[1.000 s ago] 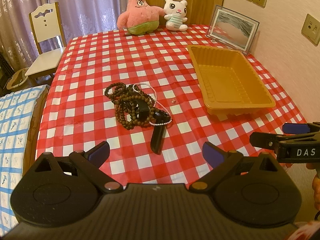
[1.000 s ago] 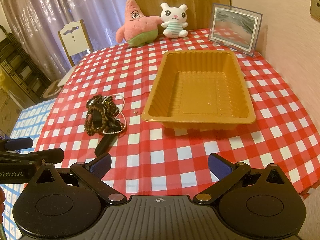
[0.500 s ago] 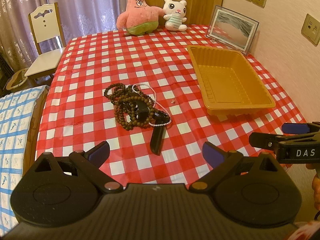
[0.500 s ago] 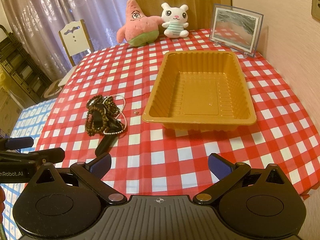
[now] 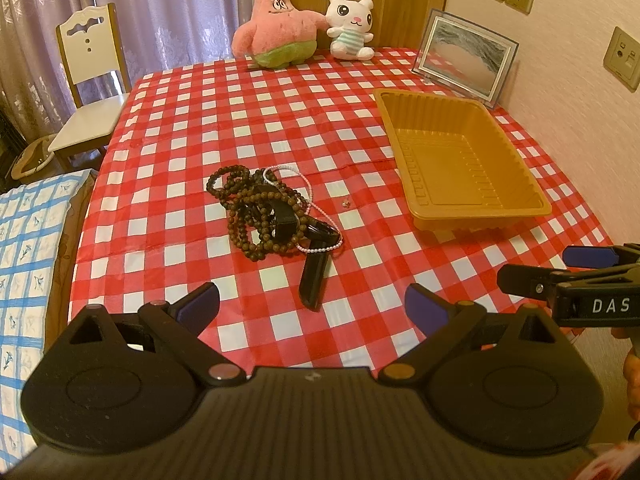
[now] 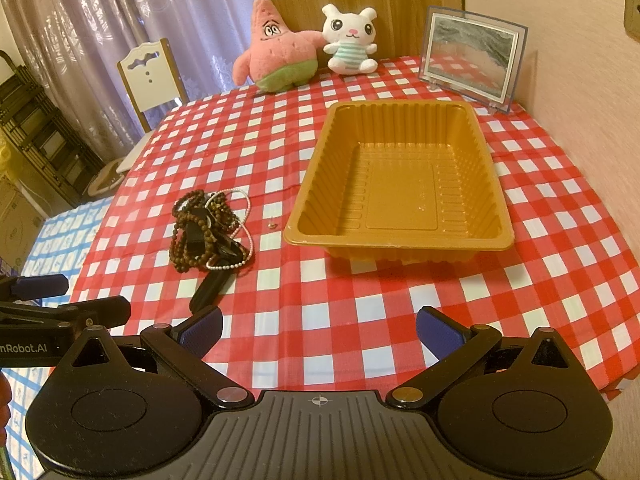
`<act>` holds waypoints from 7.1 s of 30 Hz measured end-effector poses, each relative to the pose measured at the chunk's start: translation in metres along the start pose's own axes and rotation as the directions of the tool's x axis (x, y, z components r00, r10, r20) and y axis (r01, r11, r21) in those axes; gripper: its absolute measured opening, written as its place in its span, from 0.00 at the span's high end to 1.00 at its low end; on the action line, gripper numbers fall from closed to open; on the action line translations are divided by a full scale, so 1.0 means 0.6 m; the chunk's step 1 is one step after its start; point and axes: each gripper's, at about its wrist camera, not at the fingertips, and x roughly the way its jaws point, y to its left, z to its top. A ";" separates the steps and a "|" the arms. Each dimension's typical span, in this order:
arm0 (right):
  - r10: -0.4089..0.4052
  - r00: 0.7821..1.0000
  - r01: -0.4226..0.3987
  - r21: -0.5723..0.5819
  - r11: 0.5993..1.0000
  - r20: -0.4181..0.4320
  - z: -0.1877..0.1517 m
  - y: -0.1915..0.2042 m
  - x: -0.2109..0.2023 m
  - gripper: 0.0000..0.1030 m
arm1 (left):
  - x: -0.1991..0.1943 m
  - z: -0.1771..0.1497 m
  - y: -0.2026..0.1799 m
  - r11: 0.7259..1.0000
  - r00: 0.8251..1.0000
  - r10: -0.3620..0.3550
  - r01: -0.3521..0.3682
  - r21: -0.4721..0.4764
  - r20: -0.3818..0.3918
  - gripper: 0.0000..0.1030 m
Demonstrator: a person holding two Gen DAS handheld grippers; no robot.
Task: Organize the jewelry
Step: 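Move the left gripper down toward the tangled bead bracelets, then close the left gripper on a dark wooden bead bracelet, then lift the bead bracelet with the left gripper, pulling it free of the pile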
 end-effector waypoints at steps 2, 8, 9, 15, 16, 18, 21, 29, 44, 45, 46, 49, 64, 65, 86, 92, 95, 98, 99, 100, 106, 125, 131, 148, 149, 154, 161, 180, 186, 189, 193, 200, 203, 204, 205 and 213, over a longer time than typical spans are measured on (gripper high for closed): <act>0.001 1.000 -0.001 0.002 1.000 0.001 -0.002 -0.003 0.001 0.00 | 0.000 0.000 0.000 1.000 1.000 0.002 -0.002 0.001 0.001 0.04; 0.001 1.000 -0.002 0.031 1.000 0.028 0.015 -0.016 0.007 0.00 | 0.006 0.002 0.007 1.000 1.000 -0.004 0.004 0.002 0.004 0.04; -0.001 0.999 0.000 0.036 0.999 0.033 0.011 -0.018 0.006 0.00 | 0.008 0.003 0.009 1.000 1.000 -0.002 0.002 0.002 0.006 0.04; -0.075 0.987 0.062 0.093 0.994 0.142 0.011 -0.078 0.035 0.00 | 0.036 0.018 0.027 1.000 0.999 0.026 -0.026 0.005 0.022 0.04; -0.090 0.983 0.074 0.103 0.992 0.161 0.009 -0.091 0.033 0.00 | 0.040 0.019 0.031 1.000 0.999 0.028 -0.028 0.001 0.025 0.04; -0.122 0.972 0.100 0.116 0.988 0.200 0.006 -0.116 0.037 0.00 | 0.046 0.020 0.036 1.000 0.999 0.031 -0.031 -0.007 0.032 0.04; -0.163 0.954 0.131 0.137 0.982 0.253 -0.003 -0.153 0.043 0.00 | 0.059 0.021 0.040 0.999 0.998 0.044 -0.043 -0.024 0.038 0.06; -0.195 0.919 0.137 0.186 0.973 0.342 -0.014 -0.219 0.092 0.16 | 0.095 0.020 0.038 0.997 0.998 0.060 -0.059 -0.056 0.019 0.13; -0.169 0.920 0.111 0.178 0.978 0.354 0.012 -0.260 0.190 0.74 | 0.138 0.023 -0.009 0.989 0.993 0.113 -0.114 -0.093 -0.012 0.19; -0.165 0.922 0.108 0.175 0.979 0.352 0.014 -0.262 0.193 0.77 | 0.139 0.023 -0.012 0.988 0.993 0.118 -0.119 -0.094 -0.014 0.19; -0.161 0.923 0.107 0.171 0.979 0.349 0.016 -0.266 0.195 0.83 | 0.140 0.022 -0.017 0.988 0.992 0.125 -0.126 -0.095 -0.016 0.19; -0.144 0.925 0.093 0.158 0.983 0.353 0.022 -0.276 0.195 0.93 | 0.144 0.019 -0.029 0.986 0.990 0.136 -0.137 -0.097 -0.022 0.20; -0.185 0.890 0.222 -0.042 0.974 0.416 0.049 -0.257 0.173 0.97 | 0.195 0.046 -0.076 0.993 0.994 0.111 -0.112 0.042 0.017 0.37; -0.192 0.888 0.231 -0.045 0.972 0.419 0.049 -0.255 0.172 0.97 | 0.201 0.050 -0.077 0.993 0.995 0.103 -0.104 0.056 0.020 0.40; -0.317 0.845 0.365 -0.031 0.930 0.431 0.060 -0.205 0.174 0.96 | 0.308 0.089 -0.052 0.977 0.995 -0.084 0.073 0.200 0.045 0.84; -0.270 0.867 0.329 -0.073 0.941 0.419 0.074 -0.223 0.177 0.96 | 0.332 0.102 -0.067 0.987 0.999 -0.037 0.031 0.156 0.038 0.84; -0.245 0.874 0.310 -0.094 0.946 0.420 0.080 -0.232 0.181 0.96 | 0.340 0.105 -0.071 0.991 0.999 -0.012 0.008 0.132 0.031 0.85; -0.230 0.878 0.299 -0.107 0.948 0.420 0.084 -0.236 0.183 0.96 | 0.346 0.105 -0.077 0.993 1.000 0.003 -0.007 0.120 0.029 0.85; -0.226 0.880 0.296 -0.109 0.949 0.418 0.085 -0.237 0.185 0.96 | 0.348 0.105 -0.079 0.993 1.000 0.010 -0.013 0.116 0.026 0.86; -0.224 0.881 0.293 -0.108 0.950 0.416 0.085 -0.238 0.185 0.96 | 0.351 0.105 -0.079 0.994 1.000 0.015 -0.018 0.109 0.024 0.86; -0.212 0.887 0.282 -0.116 0.952 0.410 0.085 -0.243 0.185 0.96 | 0.362 0.104 -0.079 0.996 0.999 0.035 -0.037 0.078 0.021 0.96; -0.196 0.896 0.261 -0.115 0.959 0.399 0.082 -0.248 0.188 0.96 | 0.243 0.151 -0.135 0.977 0.965 -0.214 0.215 0.013 0.150 0.97; -0.197 0.897 0.261 -0.116 0.958 0.395 0.079 -0.245 0.188 0.96 | 0.277 0.147 -0.166 0.966 0.962 -0.259 0.258 0.019 0.084 0.96; -0.201 0.907 0.257 -0.108 0.960 0.371 0.069 -0.248 0.187 0.96 | 0.203 0.082 -0.017 0.982 0.990 -0.084 0.102 -0.157 0.114 0.75; -0.202 0.907 0.257 -0.108 0.960 0.370 0.068 -0.248 0.186 0.97 | 0.202 0.075 -0.003 0.982 0.993 -0.061 0.078 -0.171 0.106 0.75; -0.203 0.907 0.258 -0.105 0.960 0.370 0.068 -0.248 0.184 0.97 | 0.193 0.050 0.049 0.975 0.997 0.028 -0.010 -0.224 0.077 0.75; -0.207 0.905 0.262 -0.104 0.959 0.372 0.071 -0.247 0.185 0.97 | 0.182 0.042 0.083 0.961 0.994 0.058 -0.031 -0.274 0.091 0.76; -0.211 0.904 0.265 -0.102 0.959 0.372 0.070 -0.246 0.184 0.97 | 0.230 0.090 0.117 0.922 0.991 0.093 -0.049 -0.385 0.098 0.65; -0.211 0.904 0.265 -0.101 0.959 0.372 0.070 -0.245 0.184 0.97 | 0.266 0.108 0.154 0.867 0.992 0.111 -0.065 -0.495 0.065 0.67; -0.211 0.904 0.266 -0.101 0.959 0.372 0.070 -0.245 0.184 0.97 | 0.289 0.106 0.163 0.855 0.993 0.114 -0.090 -0.511 0.016 0.69; -0.212 0.904 0.266 -0.101 0.959 0.372 0.070 -0.246 0.184 0.97 | 0.285 0.094 0.162 0.867 0.994 0.105 -0.077 -0.492 0.030 0.74; -0.211 0.905 0.263 -0.096 0.960 0.371 0.069 -0.247 0.185 0.96 | 0.271 0.058 0.159 0.877 0.999 0.038 -0.033 -0.479 -0.001 0.82; -0.211 0.905 0.263 -0.097 0.960 0.370 0.070 -0.247 0.185 0.96 | 0.269 0.037 0.153 0.891 0.998 0.061 -0.066 -0.449 -0.026 0.82; -0.211 0.905 0.264 -0.097 0.960 0.370 0.070 -0.247 0.185 0.96 | 0.267 0.033 0.152 0.897 0.998 0.063 -0.069 -0.437 -0.028 0.83; -0.211 0.905 0.264 -0.098 0.960 0.369 0.069 -0.248 0.185 0.96 | 0.264 0.029 0.153 0.900 0.997 0.076 -0.082 -0.428 -0.033 0.83; -0.212 0.906 0.263 -0.094 0.960 0.366 0.071 -0.254 0.188 0.96 | 0.241 0.007 0.176 0.915 0.984 0.173 -0.178 -0.362 -0.048 0.84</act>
